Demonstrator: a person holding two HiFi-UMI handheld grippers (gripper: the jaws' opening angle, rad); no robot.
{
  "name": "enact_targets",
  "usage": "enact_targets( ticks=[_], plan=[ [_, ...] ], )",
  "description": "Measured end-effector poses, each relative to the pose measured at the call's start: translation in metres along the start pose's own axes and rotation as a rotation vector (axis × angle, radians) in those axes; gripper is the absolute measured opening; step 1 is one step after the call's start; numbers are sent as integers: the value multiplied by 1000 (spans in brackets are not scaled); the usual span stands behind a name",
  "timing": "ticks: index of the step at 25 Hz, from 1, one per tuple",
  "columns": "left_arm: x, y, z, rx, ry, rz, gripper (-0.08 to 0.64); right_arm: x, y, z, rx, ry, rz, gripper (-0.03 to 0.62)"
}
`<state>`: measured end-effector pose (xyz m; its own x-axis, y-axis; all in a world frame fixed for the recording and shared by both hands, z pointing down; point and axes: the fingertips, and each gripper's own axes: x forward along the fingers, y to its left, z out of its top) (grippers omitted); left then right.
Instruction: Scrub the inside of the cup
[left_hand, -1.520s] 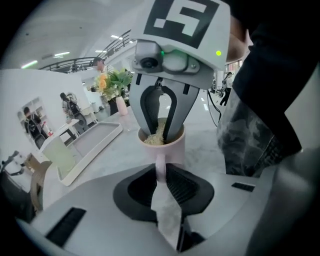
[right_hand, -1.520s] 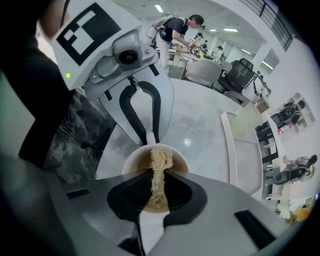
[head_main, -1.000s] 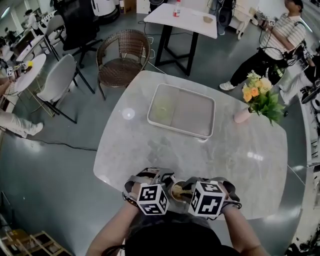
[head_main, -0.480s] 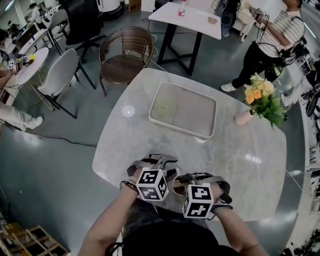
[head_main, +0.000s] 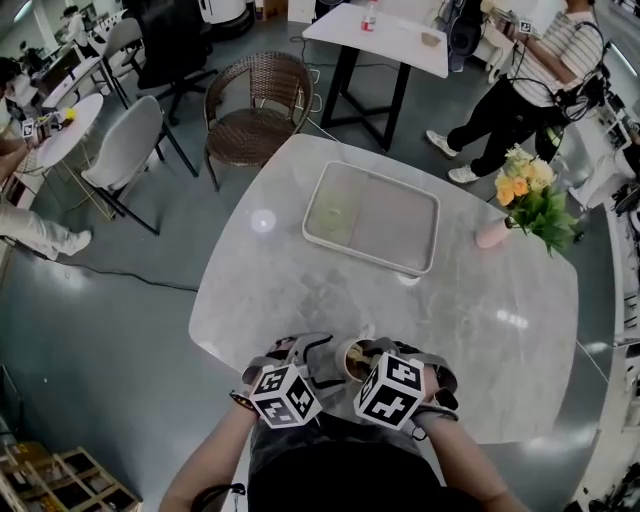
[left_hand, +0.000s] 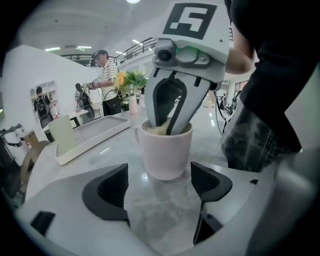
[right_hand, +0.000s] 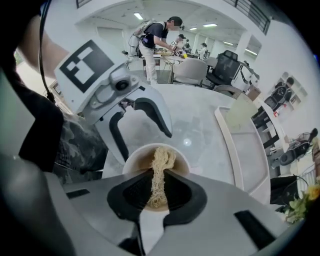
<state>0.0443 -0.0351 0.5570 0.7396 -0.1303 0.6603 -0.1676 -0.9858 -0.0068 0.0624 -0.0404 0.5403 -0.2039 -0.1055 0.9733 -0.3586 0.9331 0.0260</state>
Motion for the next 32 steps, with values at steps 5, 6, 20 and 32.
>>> enact_targets(
  ticks=[5,6,20,32],
  plan=[
    [17,-7,17,-15,2,129,396,-1,5,2,-23,6,29,60],
    [20,-8,17,-5,13,141,396,0,7,3,-38,7,40,60],
    [19,-17,9,319,93,-205,391,-25,13,10,-235,-39,122,60],
    [19,-11,-1,528,193,-349,363,-7,27,5,-252,-22,241,60]
  ],
)
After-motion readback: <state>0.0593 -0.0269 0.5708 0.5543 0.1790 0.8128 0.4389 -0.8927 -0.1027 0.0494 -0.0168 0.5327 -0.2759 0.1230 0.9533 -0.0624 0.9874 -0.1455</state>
